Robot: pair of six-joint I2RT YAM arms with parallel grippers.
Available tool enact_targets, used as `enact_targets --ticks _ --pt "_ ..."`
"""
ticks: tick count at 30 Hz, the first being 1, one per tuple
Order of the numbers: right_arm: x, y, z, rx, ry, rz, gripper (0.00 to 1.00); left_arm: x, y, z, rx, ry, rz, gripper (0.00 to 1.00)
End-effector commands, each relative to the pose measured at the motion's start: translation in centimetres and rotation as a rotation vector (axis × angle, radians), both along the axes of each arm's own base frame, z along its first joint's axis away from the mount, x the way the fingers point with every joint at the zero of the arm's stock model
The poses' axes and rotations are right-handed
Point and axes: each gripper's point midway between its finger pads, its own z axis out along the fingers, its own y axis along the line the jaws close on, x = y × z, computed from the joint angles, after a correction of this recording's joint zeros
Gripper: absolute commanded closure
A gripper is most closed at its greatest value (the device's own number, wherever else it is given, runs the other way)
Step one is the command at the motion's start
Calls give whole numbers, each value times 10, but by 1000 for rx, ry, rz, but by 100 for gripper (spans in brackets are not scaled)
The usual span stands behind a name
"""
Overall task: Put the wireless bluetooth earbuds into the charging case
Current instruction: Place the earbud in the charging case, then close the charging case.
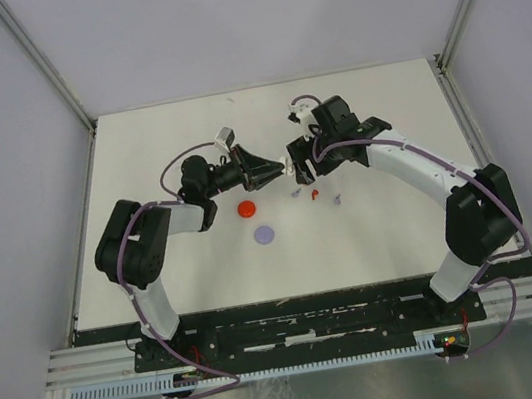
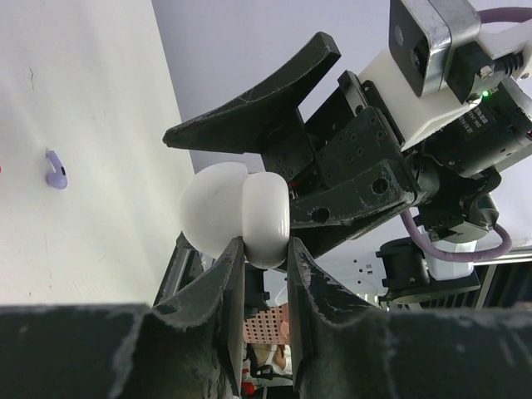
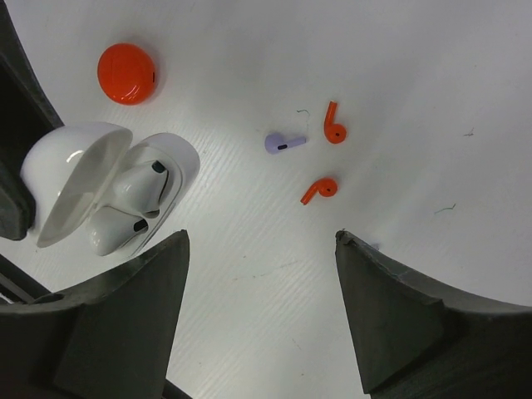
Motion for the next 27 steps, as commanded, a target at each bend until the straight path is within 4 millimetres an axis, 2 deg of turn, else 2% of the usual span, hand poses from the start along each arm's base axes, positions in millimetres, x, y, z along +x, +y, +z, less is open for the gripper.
enact_targets --ticks 1,5,8,13,18,22,27 --pt "2 6 25 61 -75 5 21 7 -6 10 14 -110 12 97" --pt "3 3 27 67 -91 -20 21 11 -6 7 17 -96 29 97" --pt "11 -8 24 65 -134 -133 21 19 -2 9 -9 -54 93 97" --pt "17 1 24 251 -292 -202 20 39 8 45 -196 -17 226 97" --pt "24 10 28 304 -495 -196 16 43 8 72 -352 41 264 97" --pt "28 27 31 397 -656 -158 10 39 1 73 -383 88 274 97" --pt "39 33 38 499 -809 -204 10 31 5 61 -395 148 310 97"
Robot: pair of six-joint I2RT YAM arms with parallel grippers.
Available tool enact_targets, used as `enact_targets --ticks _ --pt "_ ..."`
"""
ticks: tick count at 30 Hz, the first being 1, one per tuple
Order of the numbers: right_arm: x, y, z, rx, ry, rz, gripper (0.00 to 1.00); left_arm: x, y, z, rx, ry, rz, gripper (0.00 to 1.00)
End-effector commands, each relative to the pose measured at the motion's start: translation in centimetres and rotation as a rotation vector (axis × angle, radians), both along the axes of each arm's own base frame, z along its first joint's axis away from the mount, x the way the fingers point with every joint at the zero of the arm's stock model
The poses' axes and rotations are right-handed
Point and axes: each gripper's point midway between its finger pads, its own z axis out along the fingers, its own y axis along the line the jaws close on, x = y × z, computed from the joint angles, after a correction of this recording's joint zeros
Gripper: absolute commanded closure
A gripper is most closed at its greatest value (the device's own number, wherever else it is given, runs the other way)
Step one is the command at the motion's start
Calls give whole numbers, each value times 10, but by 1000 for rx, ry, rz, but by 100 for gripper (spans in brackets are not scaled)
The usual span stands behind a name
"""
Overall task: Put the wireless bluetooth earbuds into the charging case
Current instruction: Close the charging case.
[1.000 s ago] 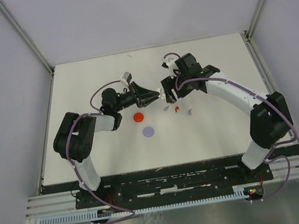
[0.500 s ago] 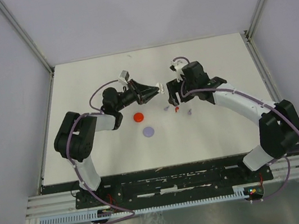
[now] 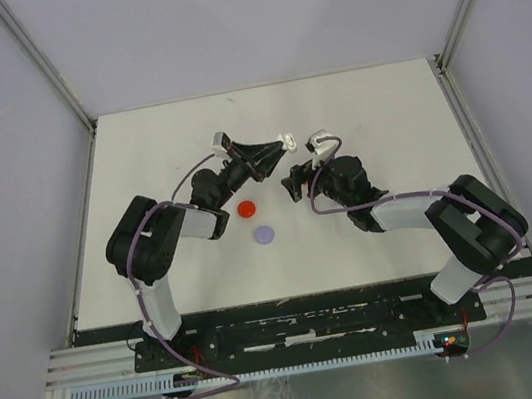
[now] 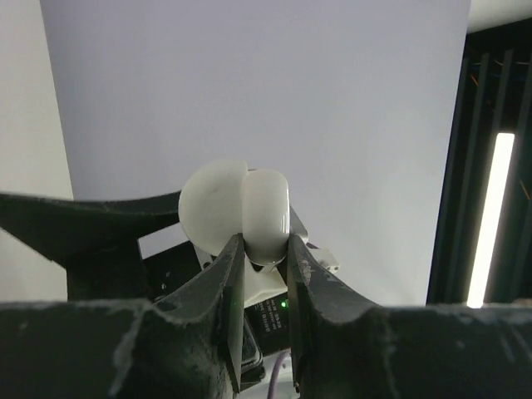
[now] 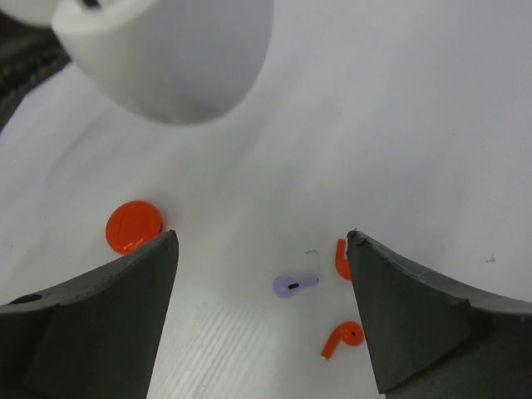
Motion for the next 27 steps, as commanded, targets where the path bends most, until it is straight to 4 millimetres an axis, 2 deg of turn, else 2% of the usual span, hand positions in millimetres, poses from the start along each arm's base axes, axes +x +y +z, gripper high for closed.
enact_targets --ticks 1,5,11,19,27 --pt "26 8 66 207 -333 -68 10 -8 12 12 -96 26 50 97" --pt "31 5 66 272 -423 -102 9 -15 18 2 -89 51 60 97" --pt "35 8 68 279 -432 -103 9 -20 20 -9 -80 72 57 97" --pt "35 -1 70 224 -449 -131 8 -23 21 -21 -69 95 49 97" --pt "34 -8 74 199 -447 -160 7 -22 21 -25 -57 97 49 97"
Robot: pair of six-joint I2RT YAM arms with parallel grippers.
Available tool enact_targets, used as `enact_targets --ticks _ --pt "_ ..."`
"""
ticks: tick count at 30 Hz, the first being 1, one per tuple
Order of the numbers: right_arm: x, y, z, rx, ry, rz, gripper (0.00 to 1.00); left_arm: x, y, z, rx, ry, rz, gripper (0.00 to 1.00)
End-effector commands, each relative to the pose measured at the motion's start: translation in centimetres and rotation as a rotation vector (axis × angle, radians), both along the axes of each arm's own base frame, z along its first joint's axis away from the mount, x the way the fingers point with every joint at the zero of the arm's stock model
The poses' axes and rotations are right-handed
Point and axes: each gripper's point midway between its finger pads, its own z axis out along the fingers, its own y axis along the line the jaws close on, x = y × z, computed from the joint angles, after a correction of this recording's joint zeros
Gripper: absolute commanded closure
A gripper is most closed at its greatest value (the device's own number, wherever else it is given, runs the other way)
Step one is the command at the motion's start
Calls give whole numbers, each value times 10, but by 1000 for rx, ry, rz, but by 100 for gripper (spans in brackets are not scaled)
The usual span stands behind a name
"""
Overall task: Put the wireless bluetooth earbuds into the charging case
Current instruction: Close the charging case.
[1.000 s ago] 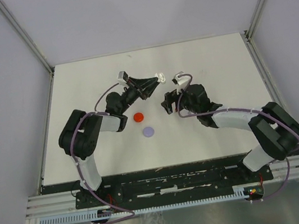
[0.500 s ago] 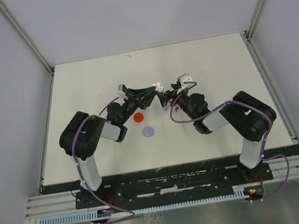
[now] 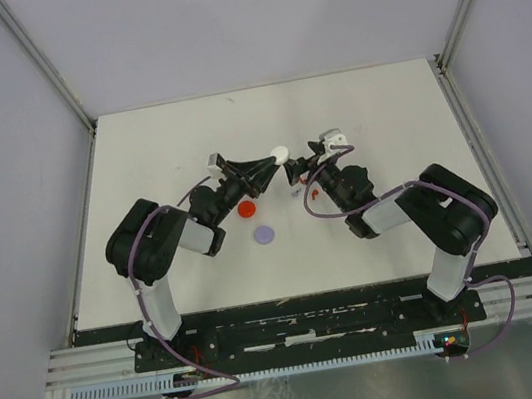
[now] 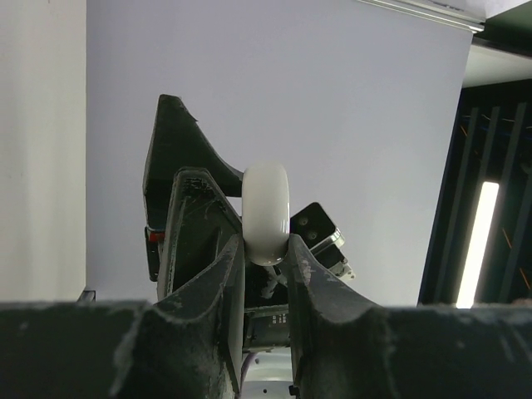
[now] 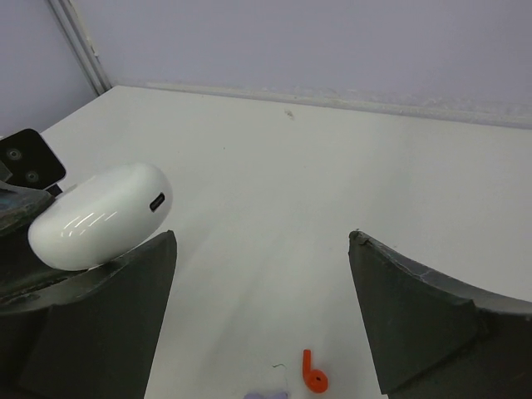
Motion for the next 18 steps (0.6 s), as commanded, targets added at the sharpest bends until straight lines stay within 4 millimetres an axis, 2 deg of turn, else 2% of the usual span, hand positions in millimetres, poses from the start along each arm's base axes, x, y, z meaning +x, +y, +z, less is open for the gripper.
enact_targets --ticks 1,5,8,12,18 --pt "-2 -12 27 25 -47 -57 7 -1 4 15 -31 -50 -1 97" --pt "-1 -37 15 -29 114 -182 6 21 19 9 38 -63 43 97" --pt "-6 -66 9 -109 310 -324 1 45 32 0 139 -74 78 97" --pt "-20 -78 6 -237 446 -312 0 75 42 -18 275 -96 103 97" --pt "-31 -92 -2 -305 579 -298 0 105 35 -50 376 -102 63 97"
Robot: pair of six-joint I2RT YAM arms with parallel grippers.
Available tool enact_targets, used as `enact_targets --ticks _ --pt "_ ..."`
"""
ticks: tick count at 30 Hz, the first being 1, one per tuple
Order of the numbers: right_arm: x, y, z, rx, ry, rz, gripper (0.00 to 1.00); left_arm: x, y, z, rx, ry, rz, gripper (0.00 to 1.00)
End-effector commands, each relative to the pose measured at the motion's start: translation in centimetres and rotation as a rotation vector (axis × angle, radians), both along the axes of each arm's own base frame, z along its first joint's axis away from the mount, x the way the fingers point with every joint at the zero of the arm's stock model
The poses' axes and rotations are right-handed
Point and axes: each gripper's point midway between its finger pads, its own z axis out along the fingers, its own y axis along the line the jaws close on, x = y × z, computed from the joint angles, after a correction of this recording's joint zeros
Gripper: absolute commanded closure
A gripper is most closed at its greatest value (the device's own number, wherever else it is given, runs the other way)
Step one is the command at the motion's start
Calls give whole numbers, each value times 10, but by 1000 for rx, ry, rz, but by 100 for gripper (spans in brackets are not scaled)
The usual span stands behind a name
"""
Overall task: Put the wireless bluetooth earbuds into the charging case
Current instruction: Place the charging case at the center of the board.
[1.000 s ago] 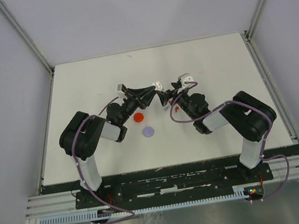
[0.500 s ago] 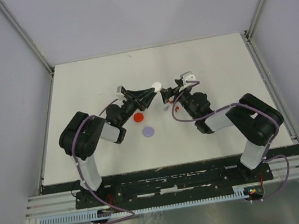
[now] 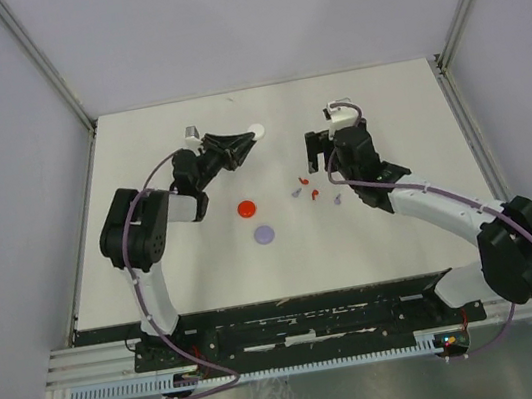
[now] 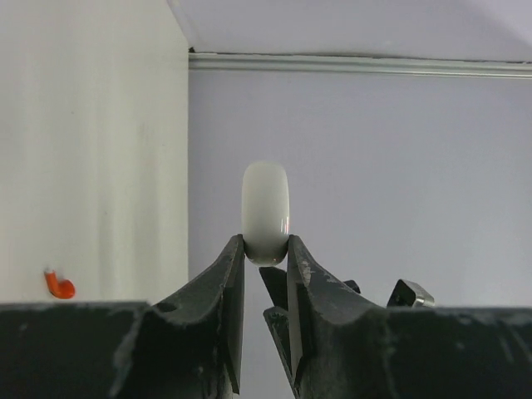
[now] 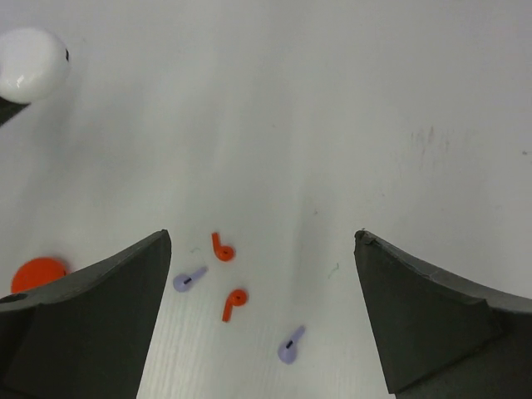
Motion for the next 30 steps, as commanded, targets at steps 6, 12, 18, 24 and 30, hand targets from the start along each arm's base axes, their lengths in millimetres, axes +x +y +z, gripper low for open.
enact_targets --ticks 6,12,18,24,30 --pt "-27 -25 -37 -77 213 -9 0 32 -17 -65 196 3 -87 97" --pt "-30 -28 -45 -78 233 -5 0 43 -14 -87 315 39 -66 97" --pt "-30 -24 -45 -64 239 9 1 47 -9 -106 413 86 -62 97" --pt "-29 -22 -46 -61 242 19 0 51 -6 -118 472 109 -59 97" --pt "-27 -20 -44 -62 246 28 1 54 -4 -128 513 135 -67 92"
